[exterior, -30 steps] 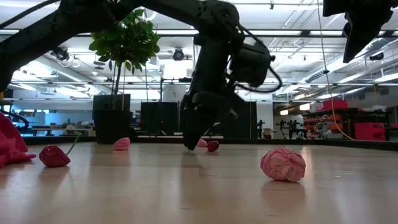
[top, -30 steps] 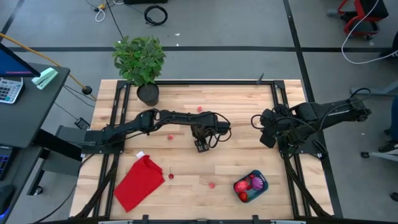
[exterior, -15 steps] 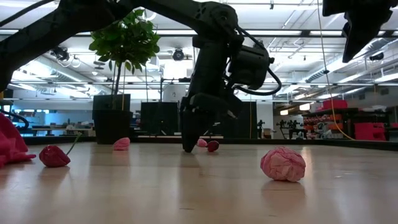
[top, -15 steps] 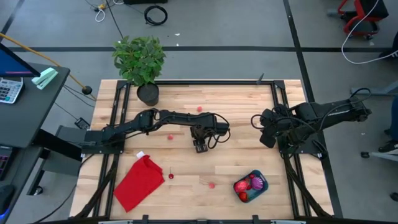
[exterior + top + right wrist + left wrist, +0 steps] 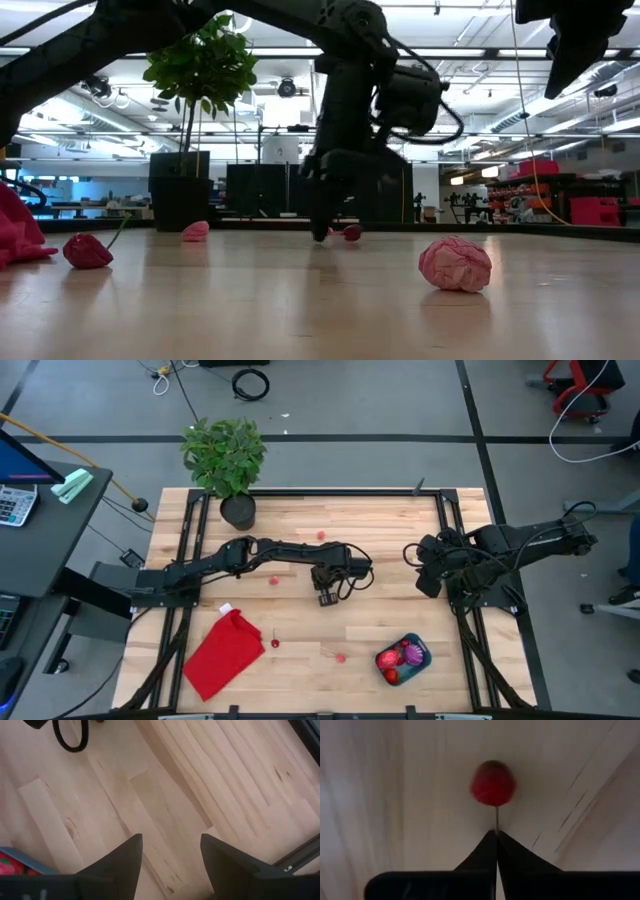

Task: Pick and placing Produce into tupperware
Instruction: Put the top cherry into the bin

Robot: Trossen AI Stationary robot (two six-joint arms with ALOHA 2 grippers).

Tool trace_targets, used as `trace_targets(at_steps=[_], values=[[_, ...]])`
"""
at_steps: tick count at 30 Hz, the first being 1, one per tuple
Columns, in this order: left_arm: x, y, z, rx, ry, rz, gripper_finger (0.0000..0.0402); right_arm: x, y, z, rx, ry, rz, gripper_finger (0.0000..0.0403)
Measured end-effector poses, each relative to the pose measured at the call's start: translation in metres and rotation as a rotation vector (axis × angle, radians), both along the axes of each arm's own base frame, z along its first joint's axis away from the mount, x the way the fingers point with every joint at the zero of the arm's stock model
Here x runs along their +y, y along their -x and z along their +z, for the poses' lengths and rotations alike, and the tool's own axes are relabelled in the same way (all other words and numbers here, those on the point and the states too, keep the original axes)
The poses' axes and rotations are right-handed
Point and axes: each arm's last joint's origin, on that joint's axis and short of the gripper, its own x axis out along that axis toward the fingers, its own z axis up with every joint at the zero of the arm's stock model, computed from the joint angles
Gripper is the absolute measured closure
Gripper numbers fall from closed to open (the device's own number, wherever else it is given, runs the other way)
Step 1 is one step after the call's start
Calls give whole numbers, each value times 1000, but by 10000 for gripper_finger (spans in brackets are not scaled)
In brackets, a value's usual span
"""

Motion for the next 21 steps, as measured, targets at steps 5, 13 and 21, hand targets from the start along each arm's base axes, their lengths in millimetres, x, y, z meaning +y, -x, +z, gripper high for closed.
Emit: trace_targets(at_steps=[5,13,21], values=[[-1,-9,24,-90,0,-1,395,0,0,0,0,0,0,192],[-15,-20,73,-355,107,106,396,0,0,0,-2,-1,0,192],[-91,-43,106,-716,354,90,398,-1,-1,1,-20,39,-15,192]])
